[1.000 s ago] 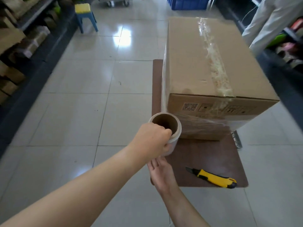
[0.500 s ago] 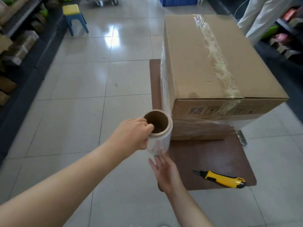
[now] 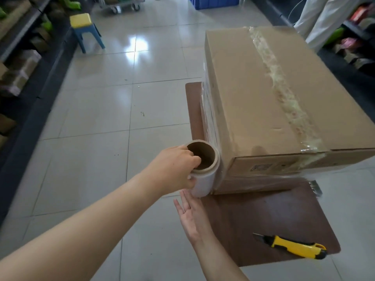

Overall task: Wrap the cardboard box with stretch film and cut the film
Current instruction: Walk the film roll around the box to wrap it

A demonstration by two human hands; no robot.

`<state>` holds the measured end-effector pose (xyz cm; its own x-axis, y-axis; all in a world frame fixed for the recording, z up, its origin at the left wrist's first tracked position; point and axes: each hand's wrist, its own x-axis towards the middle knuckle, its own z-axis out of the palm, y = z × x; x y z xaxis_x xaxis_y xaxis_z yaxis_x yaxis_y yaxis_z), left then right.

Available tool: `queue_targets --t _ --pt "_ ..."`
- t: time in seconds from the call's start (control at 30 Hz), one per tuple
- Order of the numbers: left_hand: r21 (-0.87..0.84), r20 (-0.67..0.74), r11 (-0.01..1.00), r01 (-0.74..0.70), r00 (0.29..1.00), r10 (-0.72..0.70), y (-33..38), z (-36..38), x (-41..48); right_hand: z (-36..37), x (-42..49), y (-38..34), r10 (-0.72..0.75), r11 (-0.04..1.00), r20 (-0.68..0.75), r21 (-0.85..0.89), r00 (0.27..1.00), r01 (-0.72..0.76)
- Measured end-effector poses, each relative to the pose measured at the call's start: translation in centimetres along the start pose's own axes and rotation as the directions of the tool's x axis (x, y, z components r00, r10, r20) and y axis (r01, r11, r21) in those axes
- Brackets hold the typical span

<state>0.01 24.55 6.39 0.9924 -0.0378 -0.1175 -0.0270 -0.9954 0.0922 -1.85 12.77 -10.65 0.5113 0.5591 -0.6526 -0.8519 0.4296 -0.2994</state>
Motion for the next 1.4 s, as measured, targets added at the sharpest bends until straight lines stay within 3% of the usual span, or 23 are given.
queue_targets --t 0.07,0.1,0.2,0.4,0.57,0.73,0.97,1.07,1.2,1.4 --pt "0.010 0.022 0.999 -0.047 0.999 0.047 -1.4 -0.5 0.6 -0.1 0.6 -1.0 -0.050 0.995 -0.061 -0.086 0.997 0.045" --pt "0.013 0.019 0.997 -0.080 0.997 0.080 -2.0 -0.7 0.9 -0.5 1.1 -1.5 -0.065 0.997 -0.071 -0.043 0.995 0.062" --pt "0.003 0.004 0.986 -0.167 0.986 0.167 -3.8 -0.7 1.7 -0.3 1.9 -2.1 -0.063 0.949 0.040 0.310 0.997 0.048" --pt "-0.045 -0.032 0.955 -0.294 0.956 0.293 -6.3 -0.7 3.5 4.3 3.8 0.4 -0.163 0.883 -0.030 0.442 0.986 0.160" --pt "-0.105 0.034 0.928 -0.357 0.932 0.362 -6.9 -1.5 6.4 7.0 5.8 0.7 -0.169 0.872 -0.148 0.439 0.974 0.218" --pt "-0.061 0.143 0.917 -0.394 0.906 0.398 -10.6 -1.9 9.2 8.2 8.5 0.7 -0.172 0.921 -0.143 0.327 0.975 0.211" --pt "-0.022 0.152 0.892 -0.452 0.880 0.450 -14.4 -3.7 11.7 9.0 10.2 -1.3 -0.239 0.836 -0.201 0.455 0.950 0.307" --pt "-0.032 0.125 0.866 -0.498 0.858 0.498 -16.1 -3.6 12.9 10.5 11.6 -1.7 -0.188 0.839 -0.226 0.469 0.956 0.276" --pt "-0.078 0.117 0.815 -0.574 0.807 0.579 -17.7 -3.1 14.9 13.2 14.2 -1.1 -0.163 0.826 -0.332 0.469 0.929 0.312" --pt "-0.110 0.172 0.737 -0.667 0.718 0.675 -19.0 -1.9 17.5 15.9 18.2 0.0 -0.247 0.758 -0.388 0.493 0.888 0.427"
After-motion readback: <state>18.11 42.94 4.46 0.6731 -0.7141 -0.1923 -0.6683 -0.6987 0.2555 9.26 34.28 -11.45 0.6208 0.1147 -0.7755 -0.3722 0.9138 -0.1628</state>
